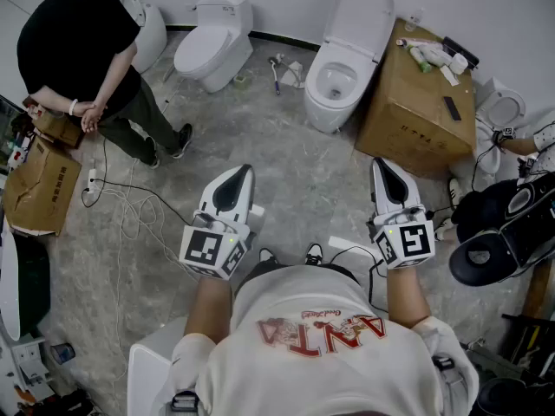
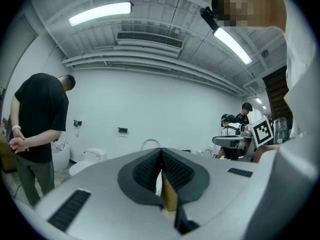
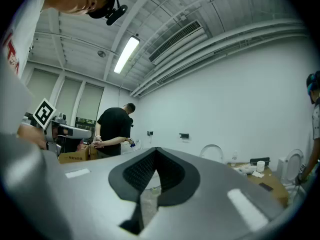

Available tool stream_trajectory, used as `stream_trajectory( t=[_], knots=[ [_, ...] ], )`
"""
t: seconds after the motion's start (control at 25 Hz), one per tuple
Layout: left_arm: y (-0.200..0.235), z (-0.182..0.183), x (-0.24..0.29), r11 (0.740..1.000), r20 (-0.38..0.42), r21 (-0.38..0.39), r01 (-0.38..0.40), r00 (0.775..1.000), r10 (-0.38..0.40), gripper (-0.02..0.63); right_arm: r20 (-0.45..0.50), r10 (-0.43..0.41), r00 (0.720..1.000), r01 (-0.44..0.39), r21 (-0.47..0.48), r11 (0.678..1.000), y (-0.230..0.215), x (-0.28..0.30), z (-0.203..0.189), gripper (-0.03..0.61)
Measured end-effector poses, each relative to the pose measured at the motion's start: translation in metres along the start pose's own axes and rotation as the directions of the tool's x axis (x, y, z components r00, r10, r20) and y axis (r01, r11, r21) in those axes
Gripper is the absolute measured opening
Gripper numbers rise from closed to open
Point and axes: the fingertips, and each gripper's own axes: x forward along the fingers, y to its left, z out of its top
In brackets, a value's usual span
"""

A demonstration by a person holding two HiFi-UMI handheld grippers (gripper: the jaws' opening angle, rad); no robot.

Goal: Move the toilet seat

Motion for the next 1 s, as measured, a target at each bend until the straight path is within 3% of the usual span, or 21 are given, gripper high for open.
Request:
stream_trajectory(
  t=[1.0],
  knots=[
    [0.041,0.002,-0.024,0.998,-0.002,-0.008,0.07,0.998,-0.07,0.009,-0.012,-0.075,0.997,0.075,0.07,0.995,0.044,0.015,-0.004,0.002]
  ],
)
